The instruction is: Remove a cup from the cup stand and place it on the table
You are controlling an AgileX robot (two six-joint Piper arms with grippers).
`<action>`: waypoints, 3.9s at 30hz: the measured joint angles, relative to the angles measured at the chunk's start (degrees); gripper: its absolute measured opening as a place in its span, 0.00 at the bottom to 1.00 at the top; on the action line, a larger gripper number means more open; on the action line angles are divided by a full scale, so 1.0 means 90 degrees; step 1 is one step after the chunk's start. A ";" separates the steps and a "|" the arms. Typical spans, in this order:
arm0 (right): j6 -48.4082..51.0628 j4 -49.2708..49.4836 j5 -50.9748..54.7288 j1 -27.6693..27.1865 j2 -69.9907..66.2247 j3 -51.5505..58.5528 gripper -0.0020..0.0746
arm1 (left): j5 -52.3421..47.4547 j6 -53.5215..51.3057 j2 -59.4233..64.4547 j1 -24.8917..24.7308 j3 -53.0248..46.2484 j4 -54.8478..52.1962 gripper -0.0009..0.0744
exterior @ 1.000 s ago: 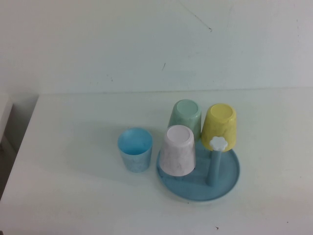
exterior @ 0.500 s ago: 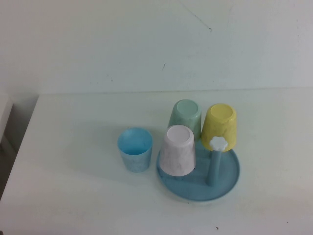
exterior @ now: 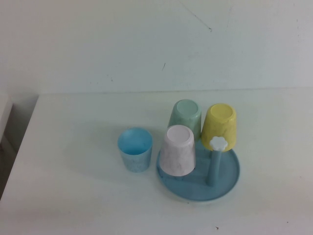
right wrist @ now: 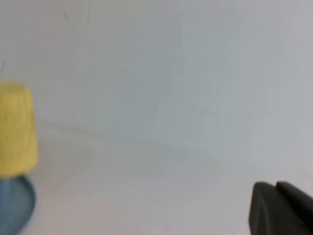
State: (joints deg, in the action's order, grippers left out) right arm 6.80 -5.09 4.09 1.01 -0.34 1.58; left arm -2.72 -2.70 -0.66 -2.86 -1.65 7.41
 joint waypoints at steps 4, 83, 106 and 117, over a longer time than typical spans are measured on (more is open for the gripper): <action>0.0012 -0.0143 -0.1761 0.0000 0.0000 0.0000 0.02 | 0.2006 -0.0001 0.0000 0.0000 0.0000 0.0000 0.01; 0.5258 0.3999 0.5382 0.1510 -1.2160 -1.0385 0.93 | -0.1527 -0.5119 0.7418 -0.3186 0.5078 0.5583 0.01; 0.3939 0.3270 0.7247 0.1529 -1.2633 -1.2501 0.77 | -0.1462 -0.5165 0.7523 -0.3186 0.5078 0.6882 0.01; 0.2809 0.3493 0.7400 0.1529 -1.1589 -1.3585 0.77 | -0.1562 -0.5165 0.7523 -0.3186 0.5078 0.9606 0.01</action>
State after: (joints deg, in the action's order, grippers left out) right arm 32.08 26.34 70.70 14.77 -104.64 -120.69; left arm -16.78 -49.18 67.05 -31.53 44.05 93.86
